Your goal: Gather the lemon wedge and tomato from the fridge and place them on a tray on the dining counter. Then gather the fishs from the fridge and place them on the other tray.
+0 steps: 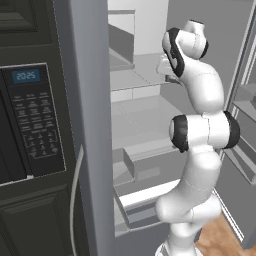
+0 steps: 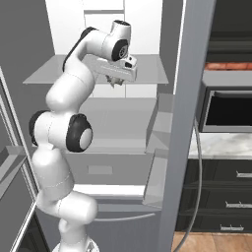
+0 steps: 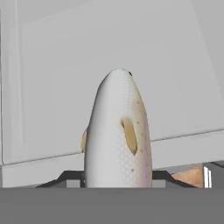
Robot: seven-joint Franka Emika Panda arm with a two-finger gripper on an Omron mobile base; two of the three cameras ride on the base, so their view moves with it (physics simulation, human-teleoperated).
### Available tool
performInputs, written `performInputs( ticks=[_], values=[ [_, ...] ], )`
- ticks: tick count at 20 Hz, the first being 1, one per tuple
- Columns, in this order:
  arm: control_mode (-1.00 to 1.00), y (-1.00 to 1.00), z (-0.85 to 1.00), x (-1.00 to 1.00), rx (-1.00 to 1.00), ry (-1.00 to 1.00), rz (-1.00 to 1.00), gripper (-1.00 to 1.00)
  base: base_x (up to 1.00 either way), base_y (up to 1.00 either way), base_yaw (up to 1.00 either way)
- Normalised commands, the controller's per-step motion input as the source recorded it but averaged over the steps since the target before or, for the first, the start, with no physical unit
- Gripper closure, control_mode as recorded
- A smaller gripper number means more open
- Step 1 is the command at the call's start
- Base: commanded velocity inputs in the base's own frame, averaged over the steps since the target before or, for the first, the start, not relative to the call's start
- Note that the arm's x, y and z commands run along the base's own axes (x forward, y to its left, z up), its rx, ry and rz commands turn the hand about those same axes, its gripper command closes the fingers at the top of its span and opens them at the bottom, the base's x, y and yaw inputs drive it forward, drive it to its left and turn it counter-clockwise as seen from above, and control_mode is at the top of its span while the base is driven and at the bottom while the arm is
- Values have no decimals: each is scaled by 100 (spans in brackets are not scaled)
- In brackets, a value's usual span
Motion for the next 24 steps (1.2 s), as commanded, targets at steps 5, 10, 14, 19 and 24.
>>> performInputs(
  ticks=[5,10,14,19,24],
  values=[
    [-100,5,1,-73,0,-1,0,100,0,0,0],
    [-100,0,0,-99,0,-2,0,100,0,0,0],
    [-100,0,0,-98,0,0,0,100,0,0,0],
    [-100,1,-7,-80,0,0,0,100,0,0,0],
    [-100,23,-27,-37,0,2,0,100,0,0,0]
  ],
)
